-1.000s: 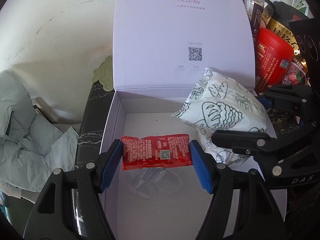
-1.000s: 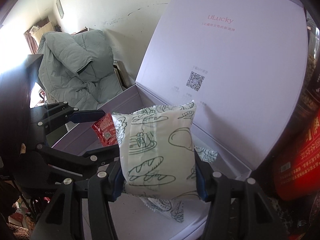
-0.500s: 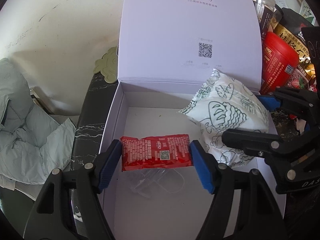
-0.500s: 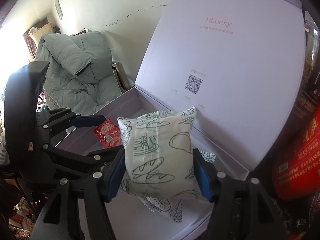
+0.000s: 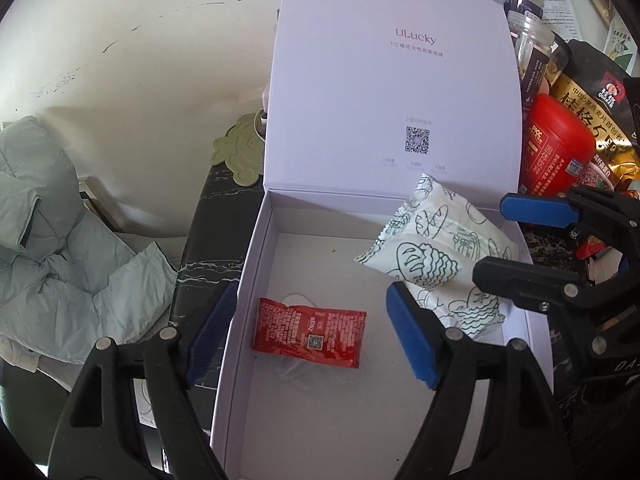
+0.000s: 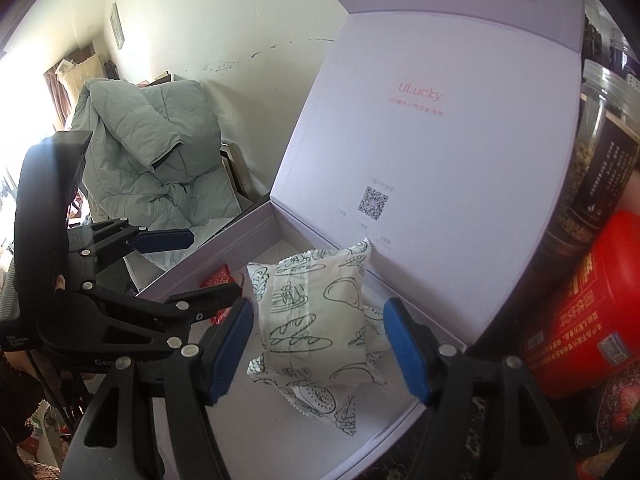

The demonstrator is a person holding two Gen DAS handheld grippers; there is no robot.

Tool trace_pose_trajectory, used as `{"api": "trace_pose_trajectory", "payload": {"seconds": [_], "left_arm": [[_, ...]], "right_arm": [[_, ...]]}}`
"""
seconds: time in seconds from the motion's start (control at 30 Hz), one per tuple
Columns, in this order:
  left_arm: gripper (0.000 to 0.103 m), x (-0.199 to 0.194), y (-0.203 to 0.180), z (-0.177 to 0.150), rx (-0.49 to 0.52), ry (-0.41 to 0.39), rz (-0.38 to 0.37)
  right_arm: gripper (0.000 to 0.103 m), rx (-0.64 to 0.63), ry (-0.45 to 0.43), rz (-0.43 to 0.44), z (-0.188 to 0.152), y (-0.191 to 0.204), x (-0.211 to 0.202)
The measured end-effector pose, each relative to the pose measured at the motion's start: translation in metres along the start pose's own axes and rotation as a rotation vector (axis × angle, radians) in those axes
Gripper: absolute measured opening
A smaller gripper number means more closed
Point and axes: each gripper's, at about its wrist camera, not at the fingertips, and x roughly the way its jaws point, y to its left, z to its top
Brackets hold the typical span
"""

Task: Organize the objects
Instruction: 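Lower both items into the box and open both grippers, then withdraw both tools from the box back over the table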

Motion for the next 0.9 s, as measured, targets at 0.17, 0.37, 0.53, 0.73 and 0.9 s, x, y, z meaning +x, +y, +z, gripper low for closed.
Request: {"api": "trace_pose_trajectory", "payload": {"seconds": [0.17, 0.37, 0.53, 0.73, 0.9], "left_arm": [[0.077, -0.015, -0.001, 0.001, -0.008, -0.019, 0.007], [0.078, -0.035, 0.003, -0.001, -0.024, -0.050, 0.026], [0.079, -0.060, 0.005, -0.005, -0.039, -0.076, 0.049], [0.082, -0.090, 0.003, -0.009, -0.024, -0.122, 0.095], [0.082, -0.111, 0.000, -0.013, -0.034, -0.135, 0.089]], "right_arm": [[0.069, 0.007, -0.025, -0.010, 0.004, 0.003, -0.014], [0.072, -0.002, -0.053, -0.070, 0.006, 0.009, -0.030], [0.075, 0.008, -0.078, -0.079, 0.005, 0.015, -0.045], [0.075, 0.009, -0.066, -0.077, -0.001, 0.024, -0.059], [0.076, 0.006, -0.082, -0.077, -0.003, 0.033, -0.079]]}}
